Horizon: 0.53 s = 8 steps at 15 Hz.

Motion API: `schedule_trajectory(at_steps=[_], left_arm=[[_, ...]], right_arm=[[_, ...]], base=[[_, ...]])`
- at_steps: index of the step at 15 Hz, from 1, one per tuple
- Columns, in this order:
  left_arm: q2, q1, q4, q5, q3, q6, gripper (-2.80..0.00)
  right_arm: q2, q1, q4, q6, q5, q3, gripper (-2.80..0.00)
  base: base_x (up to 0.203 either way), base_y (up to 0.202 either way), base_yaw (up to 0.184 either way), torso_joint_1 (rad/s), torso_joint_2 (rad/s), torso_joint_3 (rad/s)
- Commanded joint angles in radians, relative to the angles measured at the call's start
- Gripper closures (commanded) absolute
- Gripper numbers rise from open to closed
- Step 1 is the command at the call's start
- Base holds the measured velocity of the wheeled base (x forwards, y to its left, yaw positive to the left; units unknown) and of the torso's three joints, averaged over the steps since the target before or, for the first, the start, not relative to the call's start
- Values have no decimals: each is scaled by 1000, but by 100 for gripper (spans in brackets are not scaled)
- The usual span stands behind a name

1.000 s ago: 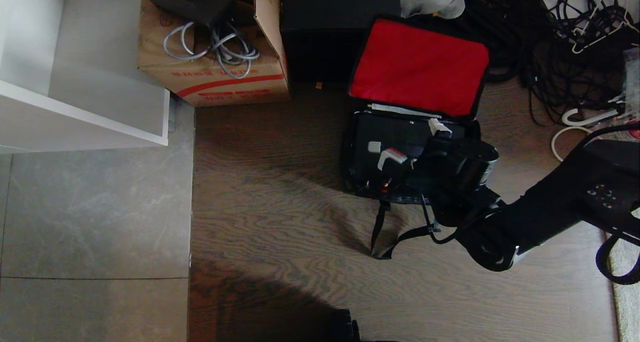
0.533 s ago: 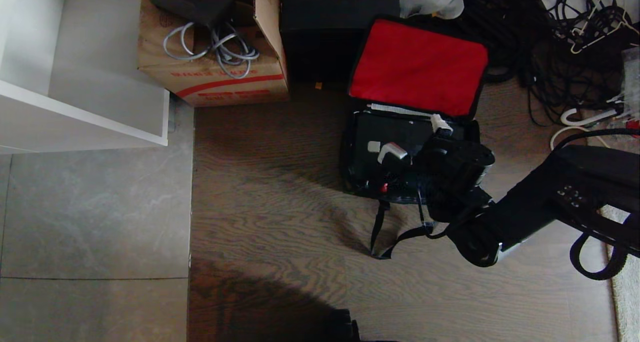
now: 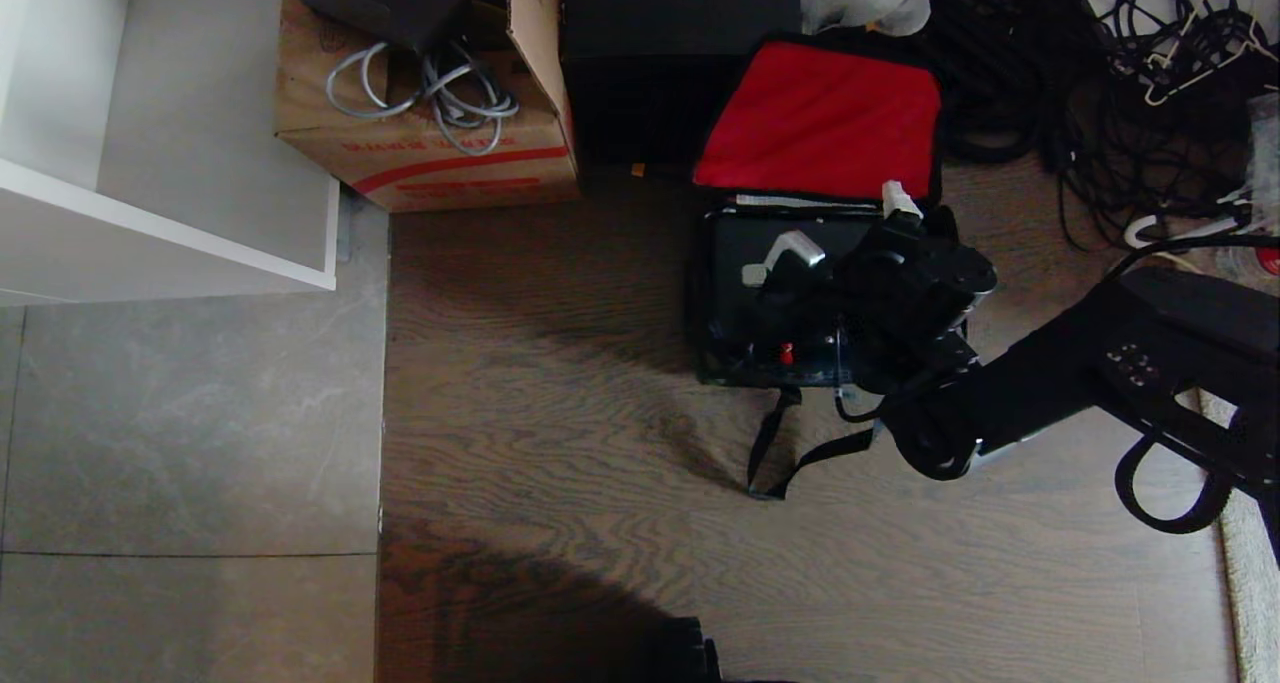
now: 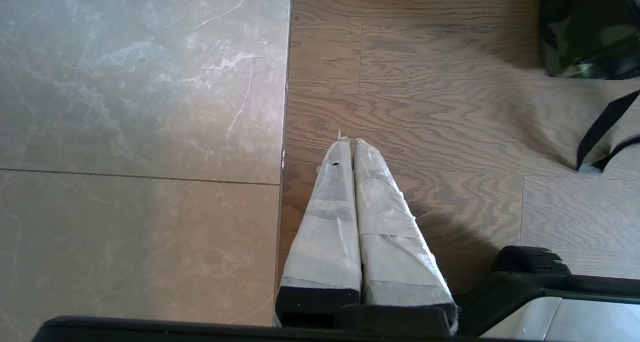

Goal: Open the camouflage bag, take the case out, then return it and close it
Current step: Grip the handle

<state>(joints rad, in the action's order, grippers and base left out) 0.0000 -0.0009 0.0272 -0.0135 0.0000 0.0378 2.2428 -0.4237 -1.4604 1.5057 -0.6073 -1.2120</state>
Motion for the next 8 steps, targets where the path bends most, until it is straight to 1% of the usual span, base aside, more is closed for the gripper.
schedule_trajectory(at_steps=[1,2,3,6,8], left_arm=[[0,1,0,-1,8,1,0],[0,-1,0,-1,8,1,0],[0,0,0,0,8,1,0],[0,0,0,0,8,1,0],[0,1,0,-2,8,1,0]], right_arm=[[29,4,-11,4,-42,-45,-280],[42,7,-15,3,-63,-61,-280],[57,8,-19,2,-67,-74,-280],[84,6,-51,-34,-63,-49,-280],[87,6,-46,-35,-60,-41,-280]], base=[[0,0,0,0,0,0],[0,0,0,0,0,0],[0,0,0,0,0,0],[0,0,0,0,0,0],[0,0,0,0,0,0]])
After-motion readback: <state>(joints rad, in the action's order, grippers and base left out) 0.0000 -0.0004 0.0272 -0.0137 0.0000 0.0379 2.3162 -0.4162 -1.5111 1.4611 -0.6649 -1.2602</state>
